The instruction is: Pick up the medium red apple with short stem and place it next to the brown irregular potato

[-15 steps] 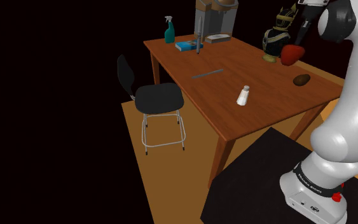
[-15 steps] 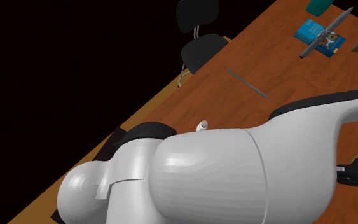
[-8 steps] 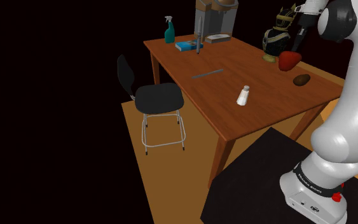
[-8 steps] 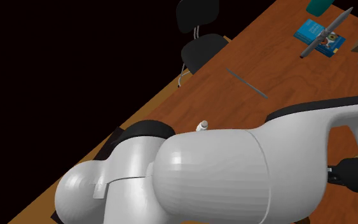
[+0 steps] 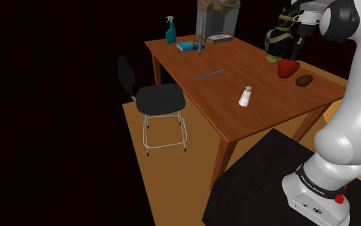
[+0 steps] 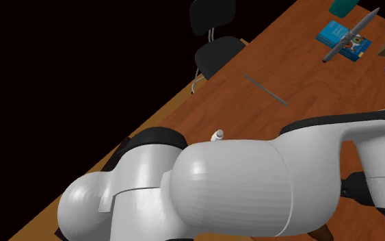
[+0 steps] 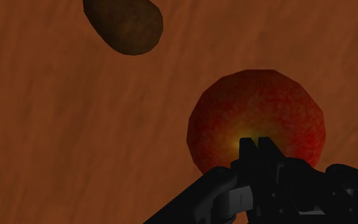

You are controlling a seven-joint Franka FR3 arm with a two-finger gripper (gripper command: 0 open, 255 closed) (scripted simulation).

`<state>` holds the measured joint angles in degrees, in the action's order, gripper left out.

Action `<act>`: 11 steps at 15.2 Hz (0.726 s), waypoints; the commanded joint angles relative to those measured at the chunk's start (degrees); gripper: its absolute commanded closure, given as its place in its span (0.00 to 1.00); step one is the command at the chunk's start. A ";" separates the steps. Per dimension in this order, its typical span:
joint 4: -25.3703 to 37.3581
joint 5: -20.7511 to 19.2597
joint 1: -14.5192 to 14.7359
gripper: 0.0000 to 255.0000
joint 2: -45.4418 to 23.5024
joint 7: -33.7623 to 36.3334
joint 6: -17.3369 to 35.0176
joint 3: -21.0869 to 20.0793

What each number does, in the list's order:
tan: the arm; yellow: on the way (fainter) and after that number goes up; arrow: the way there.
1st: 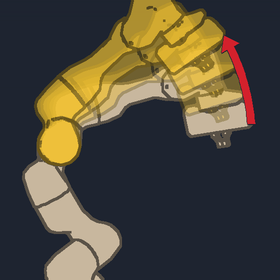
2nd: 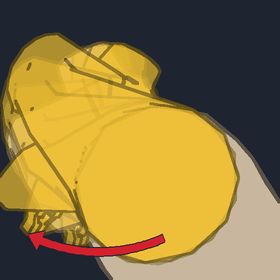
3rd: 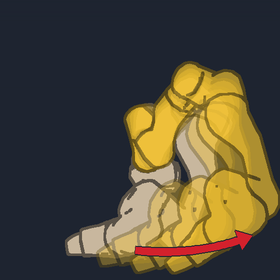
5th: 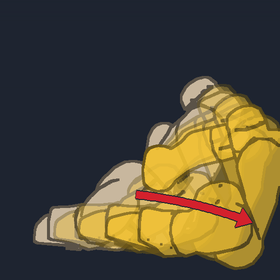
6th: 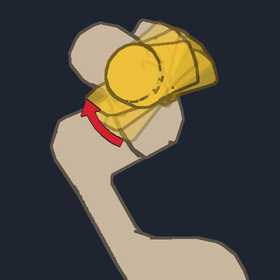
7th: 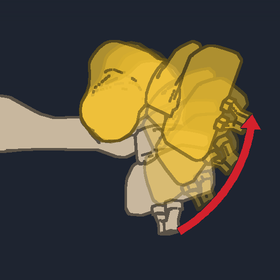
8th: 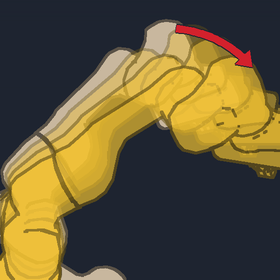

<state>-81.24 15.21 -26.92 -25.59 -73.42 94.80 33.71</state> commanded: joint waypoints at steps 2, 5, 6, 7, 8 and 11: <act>-1.99 0.18 0.24 1.00 -0.21 -0.22 2.17 -0.12; -3.87 0.43 0.40 1.00 -0.54 -0.48 4.30 -0.26; -4.46 0.53 0.45 1.00 -0.68 -0.57 4.99 -0.32; -5.03 0.63 0.48 1.00 -0.83 -0.67 5.68 -0.38; -5.58 0.75 0.51 1.00 -0.99 -0.77 6.36 -0.44; -6.61 0.98 0.55 1.00 -1.34 -0.96 7.66 -0.56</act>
<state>-87.47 16.13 -26.39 -26.86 -74.31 101.99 33.17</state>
